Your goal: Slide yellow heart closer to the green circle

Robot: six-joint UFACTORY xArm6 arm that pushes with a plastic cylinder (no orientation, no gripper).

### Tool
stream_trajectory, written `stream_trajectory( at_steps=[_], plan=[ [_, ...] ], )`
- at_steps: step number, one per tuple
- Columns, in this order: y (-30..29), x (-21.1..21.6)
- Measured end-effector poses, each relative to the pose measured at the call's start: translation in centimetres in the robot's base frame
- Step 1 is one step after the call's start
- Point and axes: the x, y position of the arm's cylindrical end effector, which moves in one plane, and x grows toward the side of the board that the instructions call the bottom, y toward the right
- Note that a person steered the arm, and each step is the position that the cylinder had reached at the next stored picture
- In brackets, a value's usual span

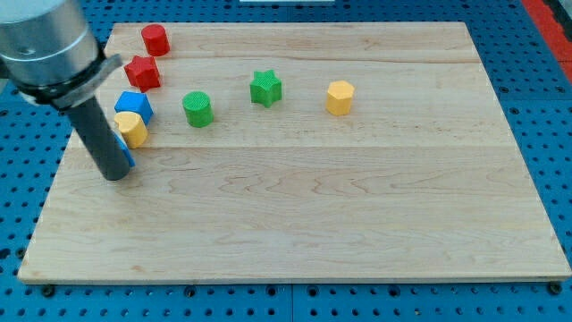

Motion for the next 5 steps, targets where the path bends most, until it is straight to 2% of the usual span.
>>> stream_trajectory(
  at_steps=[1, 2, 3, 4, 5],
  plan=[
    [-0.2, 1.4],
    [-5.6, 2.0],
    [-8.6, 1.0],
    [-8.6, -1.8],
    [-8.6, -2.7]
  ],
)
